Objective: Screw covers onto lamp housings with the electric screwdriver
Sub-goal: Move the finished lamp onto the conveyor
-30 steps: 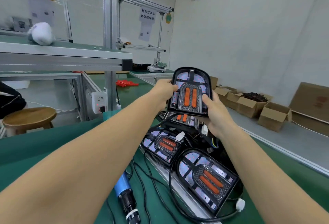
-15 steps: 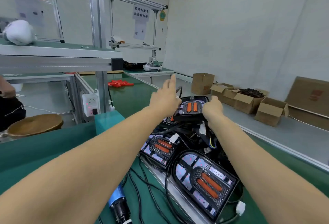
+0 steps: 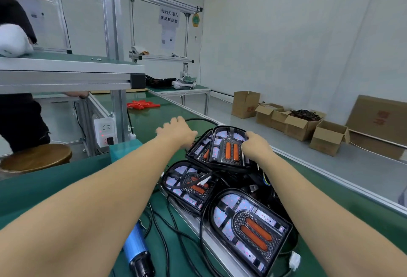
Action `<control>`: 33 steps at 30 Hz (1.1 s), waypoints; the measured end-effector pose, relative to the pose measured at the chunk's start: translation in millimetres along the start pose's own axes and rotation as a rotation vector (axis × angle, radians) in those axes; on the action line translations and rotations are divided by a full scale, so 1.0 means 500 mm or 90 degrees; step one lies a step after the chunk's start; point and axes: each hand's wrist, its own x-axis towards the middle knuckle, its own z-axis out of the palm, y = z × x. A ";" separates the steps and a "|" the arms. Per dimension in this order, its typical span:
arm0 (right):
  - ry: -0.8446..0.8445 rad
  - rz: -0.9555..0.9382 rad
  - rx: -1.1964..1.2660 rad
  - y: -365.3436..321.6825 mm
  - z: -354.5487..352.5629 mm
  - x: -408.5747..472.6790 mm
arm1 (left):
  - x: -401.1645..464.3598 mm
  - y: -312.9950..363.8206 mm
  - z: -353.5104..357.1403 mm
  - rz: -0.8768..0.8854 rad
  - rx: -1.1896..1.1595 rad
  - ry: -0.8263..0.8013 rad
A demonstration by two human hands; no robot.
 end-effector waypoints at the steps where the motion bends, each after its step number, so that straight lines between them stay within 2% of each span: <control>1: -0.007 -0.009 -0.005 0.003 0.000 0.001 | -0.001 -0.007 0.005 -0.005 -0.015 -0.018; 5: -0.013 -0.040 -0.025 0.005 0.004 0.002 | -0.006 -0.029 0.011 -0.005 -0.063 0.026; 13: 0.055 -0.054 -0.159 0.013 0.020 -0.014 | -0.084 -0.044 -0.024 0.097 -0.187 0.124; 15: 0.057 -0.065 -0.180 0.015 0.025 -0.022 | -0.117 -0.053 -0.021 0.133 -0.174 0.109; 18: 0.099 -0.123 -0.286 0.016 0.040 -0.040 | -0.175 -0.054 0.014 0.237 -0.088 0.027; 20: 0.136 -0.160 -0.351 0.013 0.048 -0.053 | -0.203 -0.050 0.049 0.269 -0.039 -0.024; 25: 0.194 -0.193 -0.362 0.007 0.060 -0.075 | -0.245 -0.053 0.142 0.222 -0.011 -0.101; 33: 0.145 -0.189 -0.296 0.027 0.067 -0.085 | -0.250 -0.061 0.168 0.200 -0.072 -0.070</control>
